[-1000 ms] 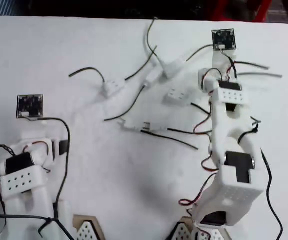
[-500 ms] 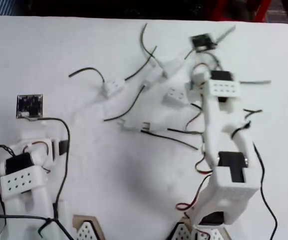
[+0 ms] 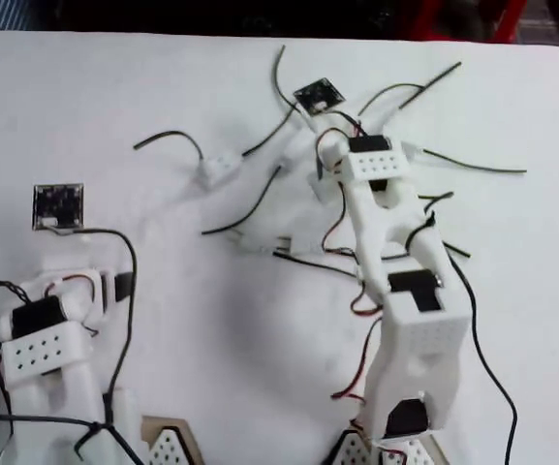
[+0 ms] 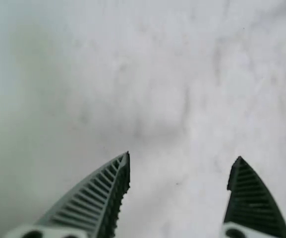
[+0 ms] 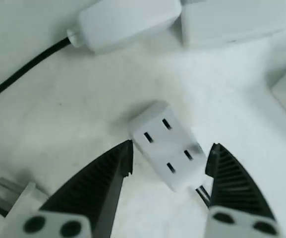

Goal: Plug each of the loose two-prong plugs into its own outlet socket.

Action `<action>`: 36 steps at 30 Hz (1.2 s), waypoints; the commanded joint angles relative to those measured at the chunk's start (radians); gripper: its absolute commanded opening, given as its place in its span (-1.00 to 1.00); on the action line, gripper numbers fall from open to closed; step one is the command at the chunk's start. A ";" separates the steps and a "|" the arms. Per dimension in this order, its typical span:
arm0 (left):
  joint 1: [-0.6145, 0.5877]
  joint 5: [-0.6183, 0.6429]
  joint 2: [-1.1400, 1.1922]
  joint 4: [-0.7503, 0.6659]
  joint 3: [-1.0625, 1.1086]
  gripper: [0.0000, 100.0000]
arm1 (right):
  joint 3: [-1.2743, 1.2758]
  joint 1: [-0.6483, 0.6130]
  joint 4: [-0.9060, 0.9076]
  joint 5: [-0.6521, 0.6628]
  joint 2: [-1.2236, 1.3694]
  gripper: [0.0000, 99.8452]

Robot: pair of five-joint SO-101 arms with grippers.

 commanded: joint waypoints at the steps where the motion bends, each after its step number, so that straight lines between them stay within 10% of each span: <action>1: -0.007 0.008 -0.021 -0.023 -0.003 -0.38 | -0.104 -0.005 -0.012 0.006 0.048 -0.53; 13: -0.007 0.008 -0.021 -0.023 -0.003 -0.38 | -0.152 -0.002 0.053 0.104 0.093 -0.98; 36: -0.007 0.009 -0.021 -0.034 -0.002 -0.38 | -0.008 -0.308 0.705 0.104 -0.464 -0.96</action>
